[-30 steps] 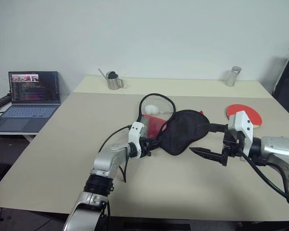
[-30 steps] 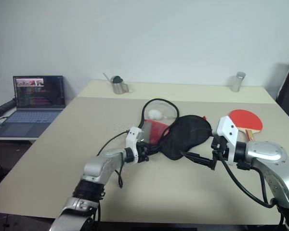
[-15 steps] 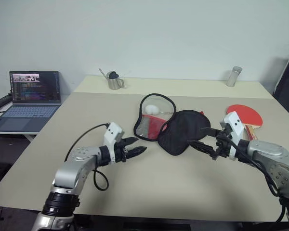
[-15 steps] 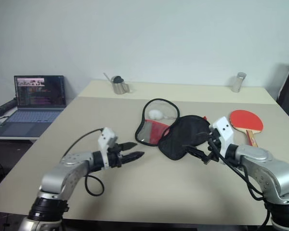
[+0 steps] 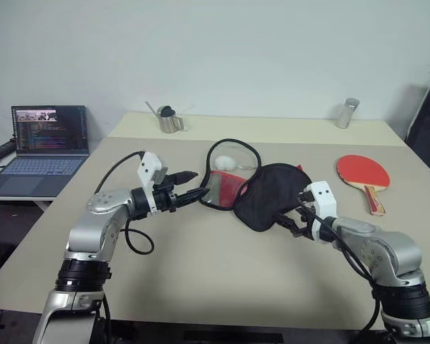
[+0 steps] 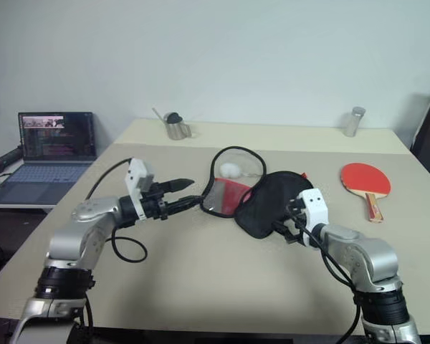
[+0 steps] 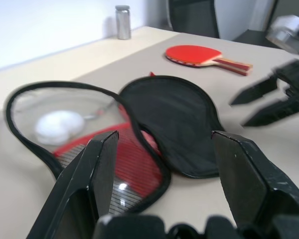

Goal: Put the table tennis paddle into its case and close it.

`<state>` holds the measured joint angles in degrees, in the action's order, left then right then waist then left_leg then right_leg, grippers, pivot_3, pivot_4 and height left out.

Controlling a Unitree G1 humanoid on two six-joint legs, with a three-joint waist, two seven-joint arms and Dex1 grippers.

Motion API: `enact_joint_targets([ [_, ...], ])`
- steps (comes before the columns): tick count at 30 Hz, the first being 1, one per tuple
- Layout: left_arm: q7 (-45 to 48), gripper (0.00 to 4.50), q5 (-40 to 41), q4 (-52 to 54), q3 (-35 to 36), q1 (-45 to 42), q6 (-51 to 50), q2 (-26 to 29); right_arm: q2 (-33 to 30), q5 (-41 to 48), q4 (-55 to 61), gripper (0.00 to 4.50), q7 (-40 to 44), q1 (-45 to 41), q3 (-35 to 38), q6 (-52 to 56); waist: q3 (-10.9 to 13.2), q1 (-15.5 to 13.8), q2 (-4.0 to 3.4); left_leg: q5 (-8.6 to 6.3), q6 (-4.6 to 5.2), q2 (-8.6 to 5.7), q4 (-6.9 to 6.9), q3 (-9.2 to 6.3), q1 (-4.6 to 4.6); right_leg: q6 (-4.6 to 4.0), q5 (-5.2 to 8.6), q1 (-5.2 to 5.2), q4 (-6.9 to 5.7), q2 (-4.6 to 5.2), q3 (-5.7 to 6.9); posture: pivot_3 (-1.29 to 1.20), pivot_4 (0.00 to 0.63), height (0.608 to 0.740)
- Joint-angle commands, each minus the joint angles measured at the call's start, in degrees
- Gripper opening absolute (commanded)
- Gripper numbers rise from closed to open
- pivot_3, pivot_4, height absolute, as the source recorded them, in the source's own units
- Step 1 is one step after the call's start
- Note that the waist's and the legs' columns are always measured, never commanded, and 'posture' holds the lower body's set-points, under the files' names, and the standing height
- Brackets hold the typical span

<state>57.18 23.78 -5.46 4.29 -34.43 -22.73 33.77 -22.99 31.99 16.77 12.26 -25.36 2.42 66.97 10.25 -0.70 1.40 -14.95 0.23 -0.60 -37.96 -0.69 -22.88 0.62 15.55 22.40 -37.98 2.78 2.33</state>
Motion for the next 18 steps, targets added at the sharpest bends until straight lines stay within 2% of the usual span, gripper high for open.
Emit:
enact_joint_targets([
  [1,0.26,3.21,-0.04,0.20,0.33,-1.48,1.51,0.34,2.38,-0.92,0.85,4.50,-1.11,-1.32,-0.67,-0.08,0.00,0.38,0.00,0.00,0.00,0.00,0.00,0.01,0.01,0.00,0.00,0.00,0.00,0.00,-0.01,0.00,0.150,0.740],
  [12,-0.45,3.21,-0.74,-1.12,0.25,-2.53,2.32,0.12,7.71,-5.63,-10.52,4.50,-1.07,-4.87,-0.76,-5.28,0.00,0.83,0.00,0.00,0.00,0.01,0.00,0.01,0.01,0.00,0.00,0.01,-0.01,-0.04,-0.03,0.00,0.150,0.740],
  [18,-0.27,3.21,-0.87,-1.35,0.58,-2.50,2.51,0.54,9.96,-7.89,-12.81,4.50,-0.22,-6.38,-2.32,-9.82,0.00,0.87,-0.01,0.00,0.00,0.07,0.00,0.04,0.07,0.00,-0.01,0.01,-0.07,-0.11,-0.07,0.00,0.150,0.740],
])
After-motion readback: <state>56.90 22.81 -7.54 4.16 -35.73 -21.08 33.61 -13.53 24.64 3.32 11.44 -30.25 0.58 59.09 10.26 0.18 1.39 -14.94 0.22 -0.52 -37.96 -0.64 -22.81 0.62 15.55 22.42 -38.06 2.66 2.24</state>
